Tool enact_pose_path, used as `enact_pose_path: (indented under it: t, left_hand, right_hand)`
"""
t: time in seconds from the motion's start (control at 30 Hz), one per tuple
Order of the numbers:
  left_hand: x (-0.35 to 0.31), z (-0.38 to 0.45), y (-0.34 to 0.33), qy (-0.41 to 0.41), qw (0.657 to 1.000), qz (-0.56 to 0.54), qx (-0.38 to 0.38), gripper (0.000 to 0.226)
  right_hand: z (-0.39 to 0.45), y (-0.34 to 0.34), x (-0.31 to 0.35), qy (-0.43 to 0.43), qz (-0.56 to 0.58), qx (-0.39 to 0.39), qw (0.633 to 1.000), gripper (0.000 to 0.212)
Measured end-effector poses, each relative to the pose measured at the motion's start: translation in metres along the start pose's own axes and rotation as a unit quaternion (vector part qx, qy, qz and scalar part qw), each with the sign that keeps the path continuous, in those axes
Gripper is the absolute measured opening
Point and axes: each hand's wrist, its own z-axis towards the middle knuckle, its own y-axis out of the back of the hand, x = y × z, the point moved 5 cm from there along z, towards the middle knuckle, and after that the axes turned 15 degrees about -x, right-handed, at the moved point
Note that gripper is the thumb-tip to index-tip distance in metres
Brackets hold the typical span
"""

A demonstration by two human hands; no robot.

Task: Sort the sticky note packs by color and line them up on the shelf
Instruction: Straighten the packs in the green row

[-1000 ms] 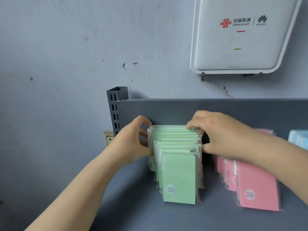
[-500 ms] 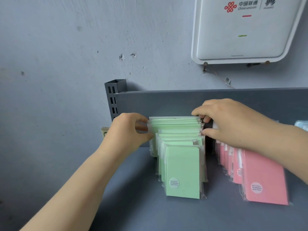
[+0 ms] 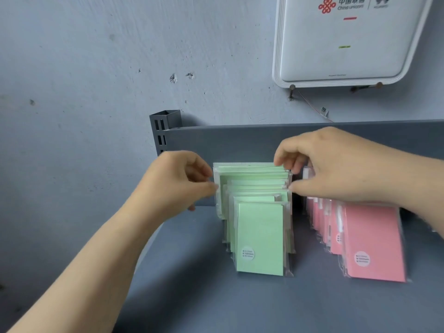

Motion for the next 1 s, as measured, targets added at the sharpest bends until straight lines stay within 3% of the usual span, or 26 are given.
enact_pose_path:
  t: [0.1, 0.37, 0.7, 1.0]
  left_hand:
    - [0.007, -0.012, -0.02, 0.034, 0.986, 0.082, 0.141, 0.027]
    - [0.011, -0.021, -0.036, 0.054, 0.966, 0.037, 0.252, 0.039]
    - [0.007, -0.01, -0.027, -0.038, 0.991, 0.076, 0.104, 0.025]
    - [0.002, -0.008, -0.015, -0.036, 0.994, 0.083, 0.068, 0.017]
  right_hand:
    - [-0.005, -0.009, 0.004, 0.01, -0.04, 0.046, 0.998, 0.031]
    - [-0.008, -0.018, 0.004, -0.023, -0.055, 0.063, 0.996, 0.04]
    - [-0.006, -0.023, 0.009, -0.027, -0.038, -0.037, 0.998, 0.029]
    - [-0.003, -0.011, 0.009, -0.005, -0.04, -0.02, 0.999, 0.036]
